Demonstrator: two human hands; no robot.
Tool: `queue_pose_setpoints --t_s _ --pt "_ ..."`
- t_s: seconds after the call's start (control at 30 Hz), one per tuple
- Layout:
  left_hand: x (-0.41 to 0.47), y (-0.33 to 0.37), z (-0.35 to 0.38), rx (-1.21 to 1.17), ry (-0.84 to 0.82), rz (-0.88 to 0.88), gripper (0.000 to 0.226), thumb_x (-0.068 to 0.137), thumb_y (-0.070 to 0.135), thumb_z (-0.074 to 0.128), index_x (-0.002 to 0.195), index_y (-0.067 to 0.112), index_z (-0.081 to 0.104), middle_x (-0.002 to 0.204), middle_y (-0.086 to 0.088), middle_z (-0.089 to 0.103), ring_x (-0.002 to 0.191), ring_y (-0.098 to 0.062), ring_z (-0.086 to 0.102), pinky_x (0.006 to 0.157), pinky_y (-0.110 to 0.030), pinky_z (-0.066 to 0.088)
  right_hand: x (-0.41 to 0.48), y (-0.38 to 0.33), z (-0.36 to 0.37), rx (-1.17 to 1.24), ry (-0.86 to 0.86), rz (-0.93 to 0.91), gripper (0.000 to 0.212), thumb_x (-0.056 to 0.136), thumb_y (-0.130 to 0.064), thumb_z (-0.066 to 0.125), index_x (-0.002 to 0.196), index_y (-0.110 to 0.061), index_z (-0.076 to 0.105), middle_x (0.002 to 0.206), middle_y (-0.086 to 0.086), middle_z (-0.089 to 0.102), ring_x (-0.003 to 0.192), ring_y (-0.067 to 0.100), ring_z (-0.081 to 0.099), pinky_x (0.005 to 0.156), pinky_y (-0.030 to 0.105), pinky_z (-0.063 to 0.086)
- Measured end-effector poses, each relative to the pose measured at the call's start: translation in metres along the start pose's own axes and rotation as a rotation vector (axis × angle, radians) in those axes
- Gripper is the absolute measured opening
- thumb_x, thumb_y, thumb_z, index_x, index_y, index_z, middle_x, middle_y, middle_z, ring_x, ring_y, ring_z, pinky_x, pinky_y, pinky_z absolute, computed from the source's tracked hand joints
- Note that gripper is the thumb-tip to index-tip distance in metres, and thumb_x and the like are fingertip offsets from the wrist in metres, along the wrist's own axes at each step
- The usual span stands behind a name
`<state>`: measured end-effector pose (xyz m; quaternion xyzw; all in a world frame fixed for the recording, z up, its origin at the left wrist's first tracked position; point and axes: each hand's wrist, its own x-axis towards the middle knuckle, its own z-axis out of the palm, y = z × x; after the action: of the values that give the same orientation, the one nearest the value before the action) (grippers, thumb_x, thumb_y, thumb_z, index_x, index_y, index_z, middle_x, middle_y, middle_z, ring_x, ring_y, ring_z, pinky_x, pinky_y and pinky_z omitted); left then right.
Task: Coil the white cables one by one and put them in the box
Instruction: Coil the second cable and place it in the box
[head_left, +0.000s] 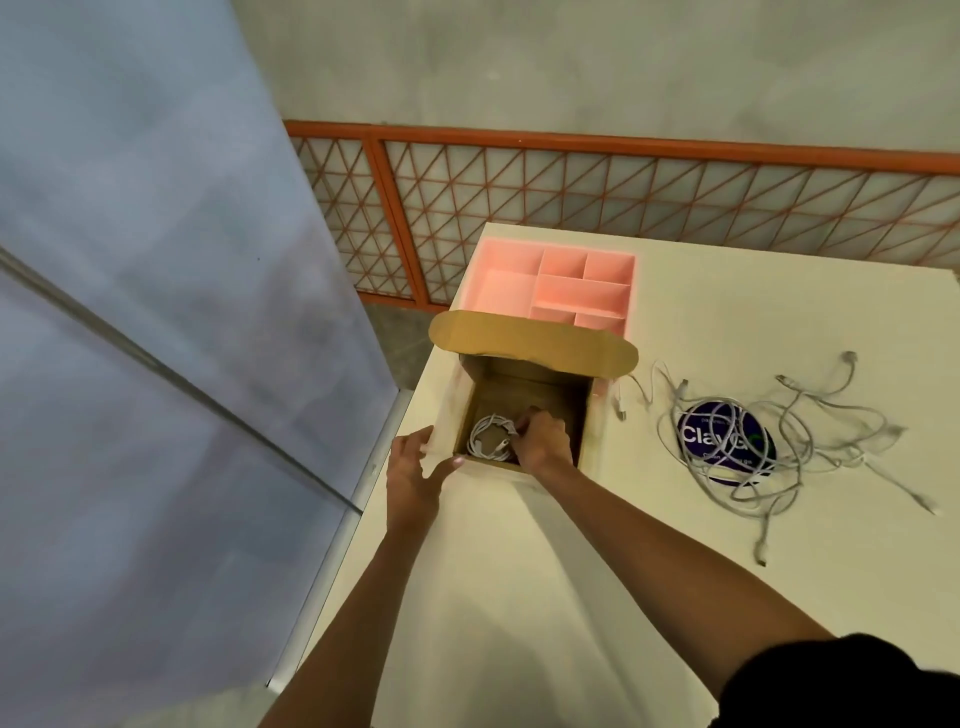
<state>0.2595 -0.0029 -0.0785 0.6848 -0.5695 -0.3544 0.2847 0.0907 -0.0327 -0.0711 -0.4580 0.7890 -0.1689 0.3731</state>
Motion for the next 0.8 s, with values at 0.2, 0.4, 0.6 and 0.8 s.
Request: queue_pose_setpoints --t_s 0.2,0.4,0.6,0.8 --pt "-0.013 0.003 0.002 0.13 0.134 0.097 0.063 0.086 0.04 0.063 0.14 0.017 0.042 0.143 -0.006 0.038 0.13 -0.023 0.038 0.101 -0.041 0.041 -0.004 0.004 -0.012 -0.024 -0.084 -0.065 0.027 0.093 -0.025 0.058 0.112 -0.009 0.067 0.118 0.014 0.061 0.104 0.028 0.06 0.087 0.034 0.051" --pt "-0.041 0.031 0.039 0.184 0.194 0.378 0.036 0.099 0.034 0.045 0.126 0.011 0.052 0.121 -0.011 0.053 0.112 -0.024 0.045 0.086 -0.043 0.054 -0.034 0.03 -0.073 0.209 -0.224 -0.172 0.013 0.093 -0.008 0.053 0.095 -0.01 0.066 0.097 0.012 0.069 0.089 0.023 0.068 0.088 0.035 0.055" --pt "-0.059 0.077 0.102 0.215 0.099 0.696 0.037 0.101 0.032 0.033 0.114 0.008 0.059 0.099 -0.008 0.06 0.092 -0.019 0.048 0.073 -0.033 0.052 -0.043 0.084 -0.142 0.178 -0.302 -0.137 0.016 0.092 -0.001 0.054 0.102 0.003 0.065 0.084 0.01 0.066 0.071 0.018 0.066 0.068 0.022 0.057" --pt "-0.059 0.111 0.155 0.099 -0.167 0.658 0.04 0.1 0.036 0.029 0.111 0.01 0.058 0.108 -0.005 0.059 0.1 -0.016 0.056 0.083 -0.026 0.046 -0.033 0.117 -0.192 0.108 0.101 -0.081 0.014 0.091 -0.009 0.056 0.094 -0.004 0.069 0.076 0.003 0.065 0.06 0.007 0.061 0.05 0.004 0.04"
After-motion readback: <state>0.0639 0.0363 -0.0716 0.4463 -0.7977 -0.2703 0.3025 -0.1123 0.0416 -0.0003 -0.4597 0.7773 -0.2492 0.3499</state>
